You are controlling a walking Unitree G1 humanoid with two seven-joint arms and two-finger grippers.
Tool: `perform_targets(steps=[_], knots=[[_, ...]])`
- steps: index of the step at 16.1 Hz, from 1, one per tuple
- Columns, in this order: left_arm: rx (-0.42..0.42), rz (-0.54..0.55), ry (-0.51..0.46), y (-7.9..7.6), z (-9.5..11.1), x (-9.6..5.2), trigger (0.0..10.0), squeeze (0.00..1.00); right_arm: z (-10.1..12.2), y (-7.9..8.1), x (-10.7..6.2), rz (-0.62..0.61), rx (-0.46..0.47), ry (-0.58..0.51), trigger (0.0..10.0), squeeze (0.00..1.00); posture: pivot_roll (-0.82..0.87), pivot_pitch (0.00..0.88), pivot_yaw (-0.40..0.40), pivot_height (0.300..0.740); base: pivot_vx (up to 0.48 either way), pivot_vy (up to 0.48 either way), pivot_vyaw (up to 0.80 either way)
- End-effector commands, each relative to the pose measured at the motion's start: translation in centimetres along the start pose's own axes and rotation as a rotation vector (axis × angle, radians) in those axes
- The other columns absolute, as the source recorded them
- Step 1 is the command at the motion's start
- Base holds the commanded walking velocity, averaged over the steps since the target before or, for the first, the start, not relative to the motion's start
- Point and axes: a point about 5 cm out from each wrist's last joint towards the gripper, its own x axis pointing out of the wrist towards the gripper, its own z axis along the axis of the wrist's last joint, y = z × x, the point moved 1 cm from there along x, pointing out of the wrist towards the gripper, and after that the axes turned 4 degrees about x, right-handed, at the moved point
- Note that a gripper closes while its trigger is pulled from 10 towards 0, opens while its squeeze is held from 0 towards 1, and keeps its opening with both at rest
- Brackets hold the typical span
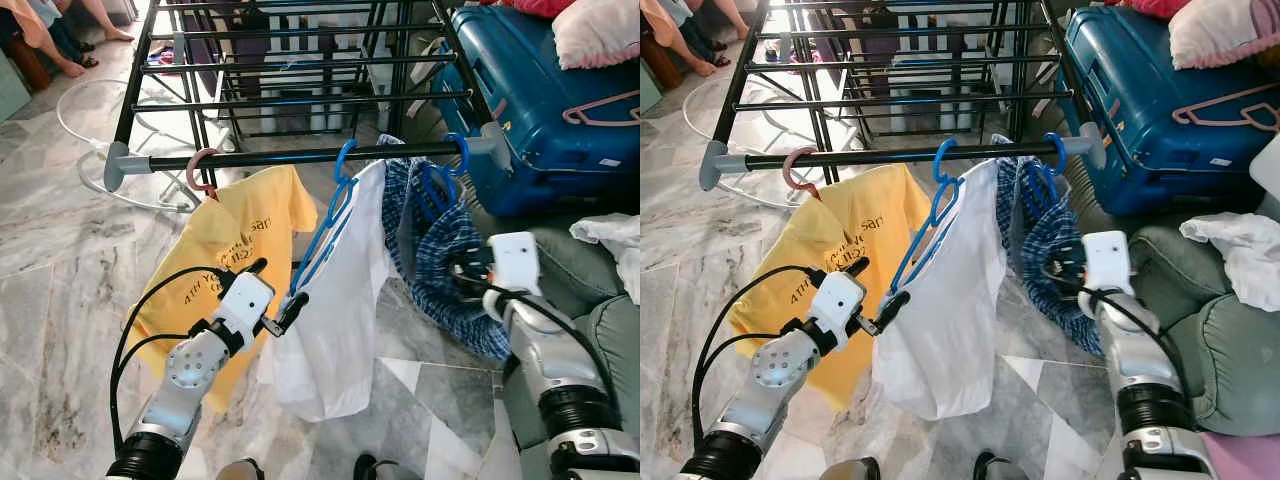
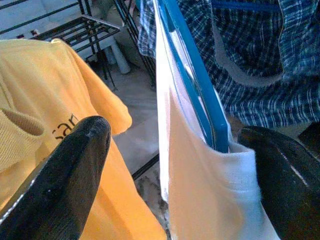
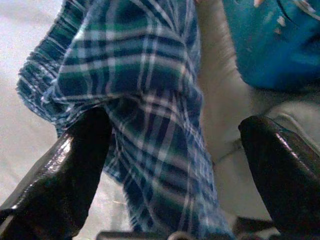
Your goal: Hang hanger
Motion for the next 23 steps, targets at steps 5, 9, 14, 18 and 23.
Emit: perform_targets(steps=[5,9,14,18,23], knots=[[-0.014,0.008,0.013,-0.4,-0.2,0.4,10.0,0.00,-1.6,1.1,-1.7,0.099,0.001,0.006,10.0,0.00,0.13,0.133,-0.026,0.740,0.000,0.000,0.00],[-0.021,-0.006,0.005,-0.8,0.0,0.9,10.0,0.00,-1.9,0.0,-1.5,0.062,-0.019,0.037,10.0,0.00,0.13,0.125,-0.024,0.740,0.000,0.000,0.00],[-0.029,0.023,0.014,-0.1,-0.2,1.0,10.0,0.00,-1.6,1.0,-2.6,0.040,0.013,-0.029,10.0,0.00,0.14,0.105,-0.025,0.740,0.000,0.213,0.00],[-0.033,0.004,0.004,-0.8,0.0,1.5,10.0,0.00,-2.6,2.1,-4.9,-0.022,0.032,-0.059,10.0,0.00,0.11,0.098,-0.022,0.740,0.000,0.352,0.00],[-0.036,-0.023,-0.008,-1.3,0.1,1.9,10.0,0.00,-3.5,2.3,-6.6,-0.174,0.072,-0.074,10.0,0.00,0.09,0.085,-0.006,0.740,0.000,0.103,0.00]])
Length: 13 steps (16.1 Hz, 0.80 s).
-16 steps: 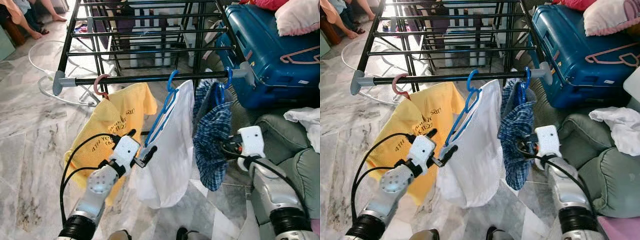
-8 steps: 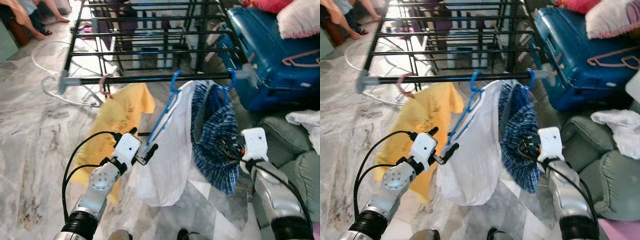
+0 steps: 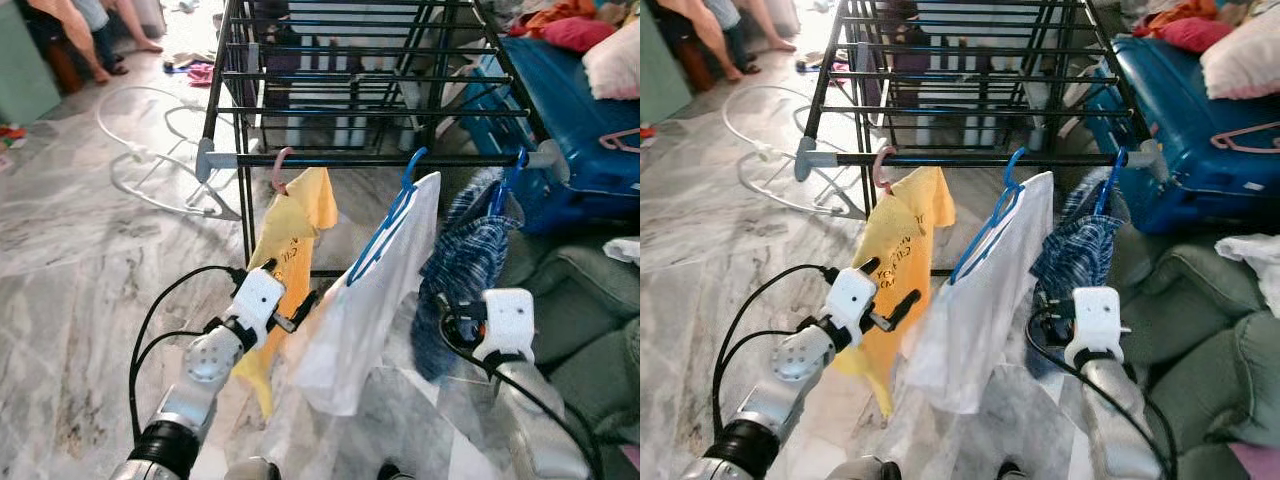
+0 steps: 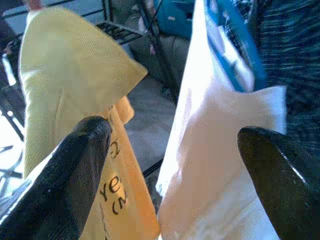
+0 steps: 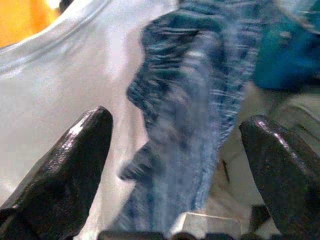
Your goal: Hang hanger
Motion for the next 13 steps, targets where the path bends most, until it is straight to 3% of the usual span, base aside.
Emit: perform_targets(steps=[1,5,11,13], knots=[[0.004,-0.014,-0.004,-0.4,0.0,0.2,10.0,0.00,0.4,-1.0,-0.3,-0.058,-0.013,-0.012,10.0,0.00,0.09,0.082,-0.003,0.740,0.000,0.000,0.00],[-0.004,-0.028,-0.029,-0.8,0.5,0.8,10.0,0.00,0.4,-1.9,-1.7,-0.216,-0.012,-0.057,10.0,0.00,0.08,0.062,0.002,0.740,0.000,0.000,0.00],[-0.021,-0.073,-0.040,-1.3,0.8,1.5,10.0,0.00,0.6,-1.9,-2.2,-0.231,-0.015,-0.067,10.0,0.00,0.05,0.055,0.020,0.740,0.000,0.000,-0.11],[-0.032,-0.110,-0.053,-1.9,0.8,1.4,10.0,0.00,0.8,-1.7,-2.3,-0.225,-0.024,-0.074,10.0,0.00,0.05,0.054,0.021,0.740,0.324,0.000,0.00]])
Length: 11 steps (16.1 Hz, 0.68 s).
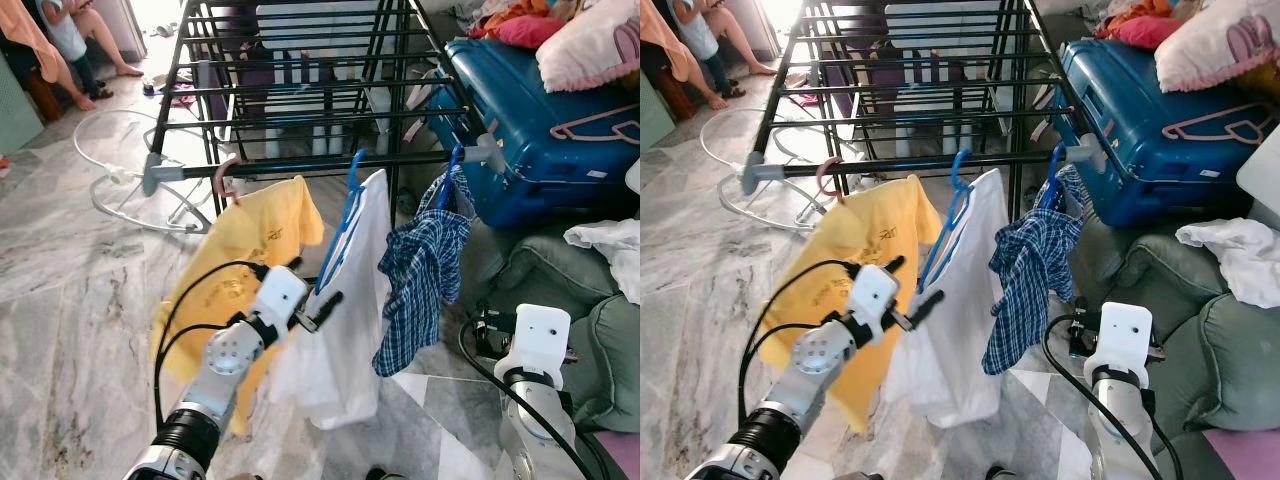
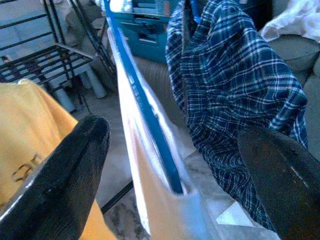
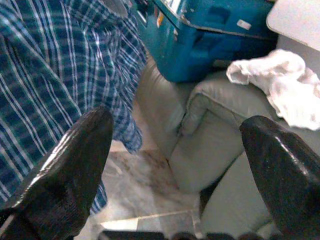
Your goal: Hang hanger
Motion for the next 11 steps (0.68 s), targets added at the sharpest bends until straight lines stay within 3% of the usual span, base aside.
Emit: perform_targets(steps=[1,11], knots=[[-0.001,0.000,-0.001,0.13,-0.10,-0.19,10.0,0.00,0.59,0.19,-0.11,0.012,-0.008,-0.024,10.0,0.00,0.05,0.054,0.019,0.740,0.330,0.000,0.00],[-0.012,0.000,-0.007,0.02,-0.36,-0.45,10.0,0.00,1.38,0.91,-0.03,0.040,-0.039,-0.062,10.0,0.00,0.05,0.062,0.011,0.740,0.353,0.000,0.00]])
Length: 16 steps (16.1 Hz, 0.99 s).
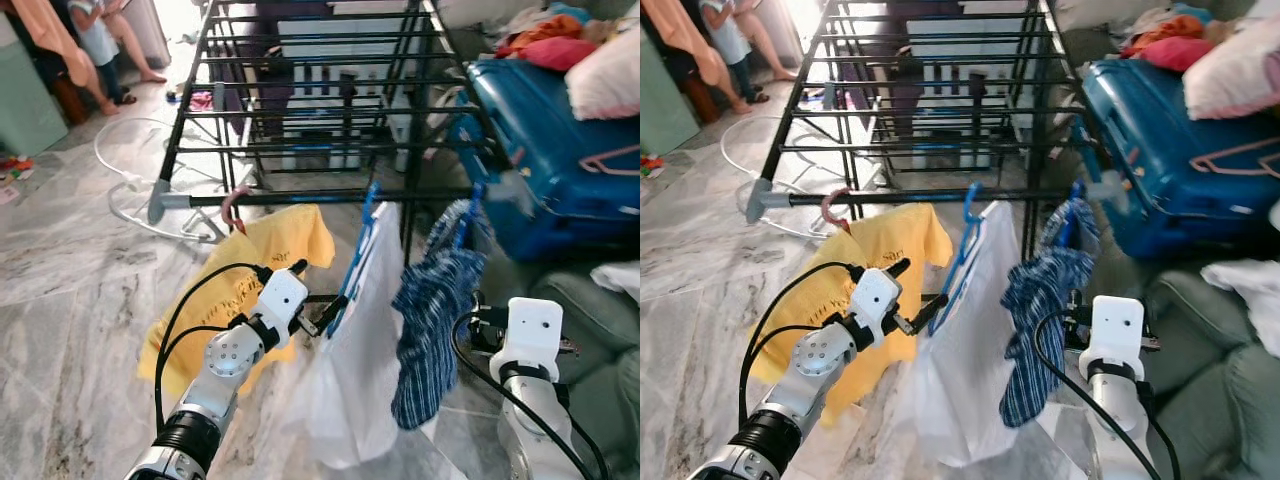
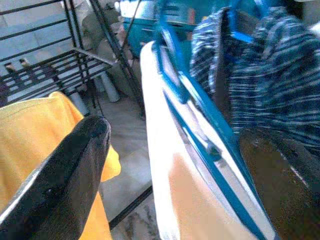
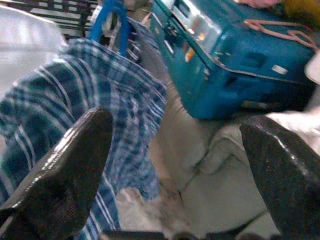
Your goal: Hang hanger
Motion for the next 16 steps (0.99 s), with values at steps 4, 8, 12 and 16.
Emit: perform_targets(steps=[4,8,12,16], knots=[[-0.010,0.009,0.010,0.1,-0.4,-0.4,10.0,0.00,0.9,0.8,-0.2,0.043,-0.014,-0.039,10.0,0.00,0.05,0.068,0.009,0.740,0.265,0.000,0.00],[-0.003,0.013,0.022,0.1,-0.5,-0.5,10.0,0.00,0.8,1.1,-0.2,0.053,-0.020,-0.033,10.0,0.00,0.06,0.073,0.007,0.740,0.065,0.000,0.00],[0.007,0.017,0.032,0.0,-0.7,-0.7,10.0,0.00,1.3,1.7,-0.1,0.065,-0.031,-0.051,10.0,0.00,0.06,0.075,0.007,0.740,0.000,0.000,0.00],[0.009,0.013,0.030,0.0,-0.7,-0.8,10.0,0.00,1.7,1.3,-0.2,-0.033,-0.072,-0.052,10.0,0.00,0.06,0.076,0.010,0.740,0.000,0.000,0.00]])
